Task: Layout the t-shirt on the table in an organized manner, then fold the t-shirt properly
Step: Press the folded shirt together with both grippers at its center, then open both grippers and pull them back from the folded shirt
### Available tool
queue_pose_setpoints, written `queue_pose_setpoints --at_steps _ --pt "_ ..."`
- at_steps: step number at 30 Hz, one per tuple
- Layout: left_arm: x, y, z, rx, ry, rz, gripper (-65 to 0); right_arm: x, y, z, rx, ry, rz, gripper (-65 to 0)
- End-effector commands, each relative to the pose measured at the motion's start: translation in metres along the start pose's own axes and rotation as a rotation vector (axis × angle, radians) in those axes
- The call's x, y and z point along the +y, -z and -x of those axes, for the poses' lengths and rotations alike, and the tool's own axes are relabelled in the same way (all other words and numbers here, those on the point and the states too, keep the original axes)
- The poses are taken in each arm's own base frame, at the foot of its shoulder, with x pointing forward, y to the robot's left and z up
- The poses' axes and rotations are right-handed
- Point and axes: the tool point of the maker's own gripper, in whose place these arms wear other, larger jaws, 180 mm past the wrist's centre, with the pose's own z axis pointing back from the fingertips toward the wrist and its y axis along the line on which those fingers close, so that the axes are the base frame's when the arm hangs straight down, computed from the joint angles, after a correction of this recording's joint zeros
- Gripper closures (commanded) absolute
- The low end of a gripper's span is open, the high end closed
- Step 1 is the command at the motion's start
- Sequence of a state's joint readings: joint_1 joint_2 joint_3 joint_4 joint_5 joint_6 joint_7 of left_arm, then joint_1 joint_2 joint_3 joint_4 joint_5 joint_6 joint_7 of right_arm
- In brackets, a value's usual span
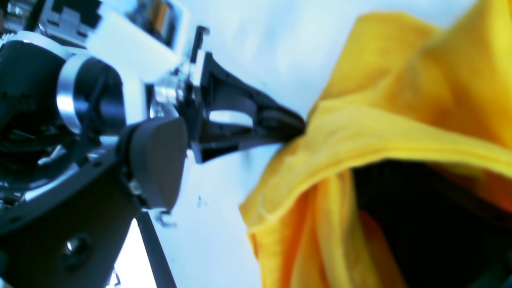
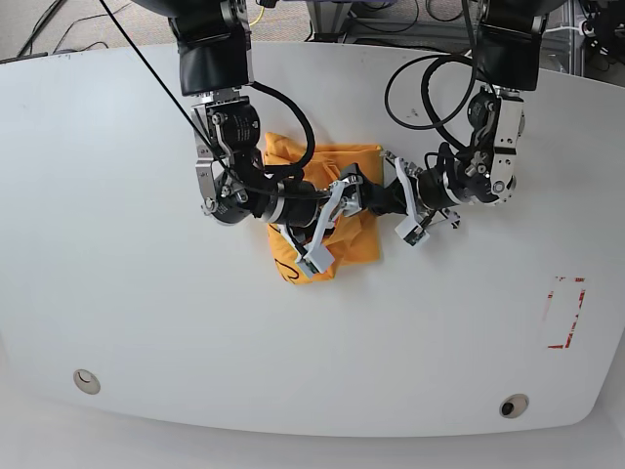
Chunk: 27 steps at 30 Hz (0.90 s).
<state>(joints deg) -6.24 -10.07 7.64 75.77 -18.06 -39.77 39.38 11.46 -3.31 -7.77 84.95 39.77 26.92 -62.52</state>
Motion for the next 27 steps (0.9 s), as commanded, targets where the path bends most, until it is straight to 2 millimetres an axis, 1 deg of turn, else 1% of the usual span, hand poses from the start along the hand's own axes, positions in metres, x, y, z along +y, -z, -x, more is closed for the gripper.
queue_pose_setpoints --at_steps 1,2,4,8,12,15,17,19,24,27 --pt "0.003 -0.005 -0.011 -0.016 0.032 -0.012 0.0 0.023 0.005 -0.026 -0.054 -0.059 -0.060 -58.7" --pt "0.005 -0.006 -0.010 -0.012 0.034 -0.016 0.0 0.029 0.008 -0.025 -0.046 -0.073 -0.070 -59.6" --pt "0.010 -0.010 -0.007 -0.003 0.040 -0.026 0.0 0.040 0.012 -0.032 -0.045 -0.106 -0.093 -60.6" --pt "0.012 -0.011 -0.007 -0.002 0.042 -0.029 0.0 0.049 0.008 -0.043 -0.068 -0.147 -0.099 -60.7" --pt "0.013 -0.011 -0.008 -0.003 0.045 -0.031 0.0 0.062 0.005 -0.045 -0.053 -0.203 -0.110 -60.7" --pt "0.015 -0.013 -0.008 0.000 0.048 -0.036 0.0 0.066 -0.001 -0.048 -0.063 -0.229 -0.104 -60.7" --pt "0.020 -0.016 -0.005 0.008 0.051 -0.044 0.0 0.060 -0.007 -0.046 -0.057 -0.248 -0.085 -60.7" --pt "0.022 -0.017 -0.004 0.012 0.054 -0.048 0.0 0.059 -0.010 -0.045 -0.049 -0.272 -0.078 -60.7" --pt "0.021 -0.018 -0.005 0.010 0.056 -0.049 0.0 0.071 -0.013 -0.047 -0.038 -0.355 -0.087 -60.7" --pt "0.022 -0.018 -0.006 0.009 0.057 -0.049 0.0 0.067 -0.014 -0.041 -0.002 -0.387 -0.076 -60.7"
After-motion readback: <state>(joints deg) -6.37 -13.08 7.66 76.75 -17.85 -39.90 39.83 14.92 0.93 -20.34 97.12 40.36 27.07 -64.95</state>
